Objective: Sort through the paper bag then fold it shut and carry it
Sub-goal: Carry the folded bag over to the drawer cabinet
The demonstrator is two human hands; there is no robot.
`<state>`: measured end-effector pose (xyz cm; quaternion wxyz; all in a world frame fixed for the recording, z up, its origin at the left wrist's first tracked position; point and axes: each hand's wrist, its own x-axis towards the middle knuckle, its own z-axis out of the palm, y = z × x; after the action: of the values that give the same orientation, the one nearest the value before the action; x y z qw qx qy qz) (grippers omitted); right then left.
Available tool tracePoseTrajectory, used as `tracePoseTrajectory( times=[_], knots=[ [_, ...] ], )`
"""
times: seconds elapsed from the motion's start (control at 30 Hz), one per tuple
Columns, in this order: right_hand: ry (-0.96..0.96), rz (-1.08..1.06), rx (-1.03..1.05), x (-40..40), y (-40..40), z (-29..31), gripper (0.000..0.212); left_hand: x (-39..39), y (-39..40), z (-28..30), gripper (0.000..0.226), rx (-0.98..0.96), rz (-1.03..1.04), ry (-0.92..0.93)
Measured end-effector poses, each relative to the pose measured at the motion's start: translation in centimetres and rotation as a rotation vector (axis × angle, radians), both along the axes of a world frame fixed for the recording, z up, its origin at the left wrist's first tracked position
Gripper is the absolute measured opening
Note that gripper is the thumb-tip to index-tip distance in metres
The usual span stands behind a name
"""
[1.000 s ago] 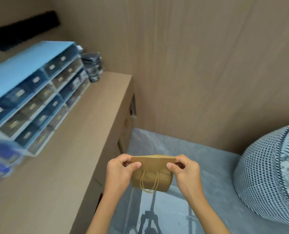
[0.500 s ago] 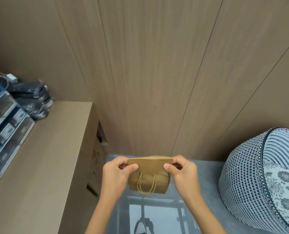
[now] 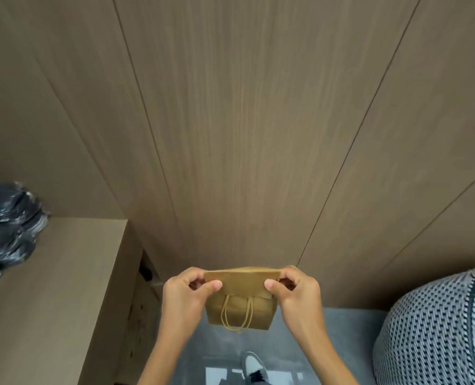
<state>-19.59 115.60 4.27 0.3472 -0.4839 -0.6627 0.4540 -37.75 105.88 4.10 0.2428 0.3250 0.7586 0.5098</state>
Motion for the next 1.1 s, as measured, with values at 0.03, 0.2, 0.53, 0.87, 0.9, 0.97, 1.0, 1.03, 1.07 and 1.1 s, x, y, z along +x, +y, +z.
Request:
tracePoseTrajectory(
  times=[0.03,0.2,0.53,0.87,0.9,0.97,1.0,1.03,1.07,1.1],
  knots=[
    [0.003,0.007,0.004,-0.7,1.5,-0.1,0.025,-0.6,1.4,-0.1,0.017,0.005,0.011,0.0],
    [0.001,0.113,0.02,-4.9,9.2,0.0,0.025,-3.8,7.6,-0.3,0.018,0.018,0.117,-0.011],
    [0.033,0.467,0.051,-15.9,16.5,-0.1,0.026,-9.5,9.4,-0.9,0.02,0.109,0.434,-0.03],
    [0.016,1.022,0.026,-31.9,8.1,-2.3,0.017,-15.4,-2.8,-2.1,0.025,0.15,0.965,-0.068],
    [0.012,1.068,0.029,-33.5,6.7,-2.6,0.016,-15.9,-4.3,-2.3,0.023,0.142,1.01,-0.06],
    [-0.002,1.143,0.021,-36.3,3.8,-3.1,0.015,-16.9,-7.1,-2.6,0.022,0.132,1.099,-0.042],
    [-0.01,1.179,0.014,-37.6,2.4,-3.4,0.016,-17.3,-8.5,-2.7,0.022,0.131,1.145,-0.038],
    [-0.02,1.217,0.012,-38.9,1.0,-3.7,0.018,-17.7,-9.7,-2.9,0.021,0.128,1.192,-0.042],
    [-0.031,1.252,0.014,-40.1,-0.4,-4.0,0.021,-18.1,-11.0,-3.1,0.02,0.129,1.236,-0.048],
    [-0.04,1.287,0.021,-41.1,-1.8,-4.2,0.026,-18.4,-12.2,-3.2,0.018,0.135,1.274,-0.051]
  ],
)
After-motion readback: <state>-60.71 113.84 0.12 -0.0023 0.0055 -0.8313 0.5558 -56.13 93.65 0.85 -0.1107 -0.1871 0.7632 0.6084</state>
